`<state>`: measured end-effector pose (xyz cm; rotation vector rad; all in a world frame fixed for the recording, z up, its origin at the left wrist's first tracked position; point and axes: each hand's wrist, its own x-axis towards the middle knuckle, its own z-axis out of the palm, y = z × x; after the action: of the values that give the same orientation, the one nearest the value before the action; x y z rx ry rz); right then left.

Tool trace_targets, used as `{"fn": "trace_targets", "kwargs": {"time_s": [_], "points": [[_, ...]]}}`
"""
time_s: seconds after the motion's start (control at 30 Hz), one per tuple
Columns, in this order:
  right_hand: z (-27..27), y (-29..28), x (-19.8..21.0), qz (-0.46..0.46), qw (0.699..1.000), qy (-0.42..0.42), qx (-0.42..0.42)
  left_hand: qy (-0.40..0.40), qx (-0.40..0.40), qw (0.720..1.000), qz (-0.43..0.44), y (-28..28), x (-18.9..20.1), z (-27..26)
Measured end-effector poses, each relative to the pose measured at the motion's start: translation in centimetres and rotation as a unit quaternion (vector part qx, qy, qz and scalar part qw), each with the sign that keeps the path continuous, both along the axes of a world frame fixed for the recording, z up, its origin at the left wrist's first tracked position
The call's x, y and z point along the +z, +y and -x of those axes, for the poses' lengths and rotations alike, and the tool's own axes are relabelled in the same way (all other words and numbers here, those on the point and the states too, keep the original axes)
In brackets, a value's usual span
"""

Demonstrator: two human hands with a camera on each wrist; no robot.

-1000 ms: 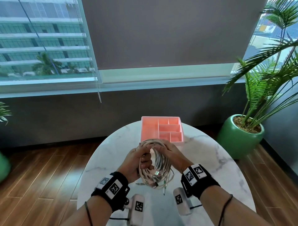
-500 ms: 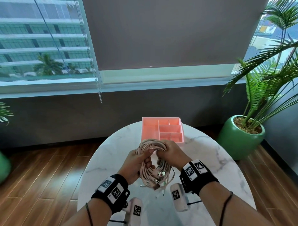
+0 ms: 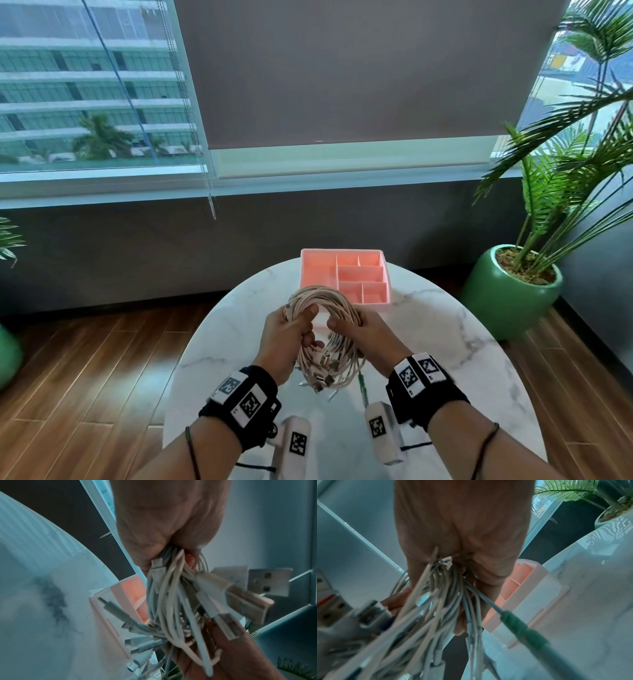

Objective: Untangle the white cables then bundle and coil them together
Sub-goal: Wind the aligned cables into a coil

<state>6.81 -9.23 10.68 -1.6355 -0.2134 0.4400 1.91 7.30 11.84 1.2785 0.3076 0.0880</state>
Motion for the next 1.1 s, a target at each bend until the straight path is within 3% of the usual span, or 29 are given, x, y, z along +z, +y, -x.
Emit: {"fn": "trace_targets", "kwargs": {"time_s": [0.17, 0.33, 0.57, 0.8, 1.0, 1.1], "points": [[0.1, -0.6, 0.1, -0.009, 0.992, 0.121, 0.019, 0.014, 0.020, 0.999, 0.025, 0.2, 0.0, -0.2], [0.8, -1.0, -0.2, -0.059, 0.979, 0.194, -0.023, 0.020, 0.038, 0.996, 0.078, 1.1, 0.6, -0.8], [-0.3, -0.8, -1.1, -0.068, 0.990, 0.118, -0.044, 0.021, 0.017, 0.991, 0.134, 1.7, 1.1, -1.0], [-0.2, -0.7, 0.0, -0.057, 0.991, 0.114, 0.050, 0.005, -0.025, 0.990, 0.141, 1.5, 1.8, -1.1], [-1.0, -0.9, -0.8, -0.093, 0.989, 0.108, -0.049, 0.015, -0.010, 0.982, 0.188, 1.7, 1.9, -1.3], [-0.5, -0.5, -0.8, -0.108, 0.987, 0.105, -0.047, 0.015, 0.002, 0.980, 0.197, 1.4, 1.9, -1.3]]}}
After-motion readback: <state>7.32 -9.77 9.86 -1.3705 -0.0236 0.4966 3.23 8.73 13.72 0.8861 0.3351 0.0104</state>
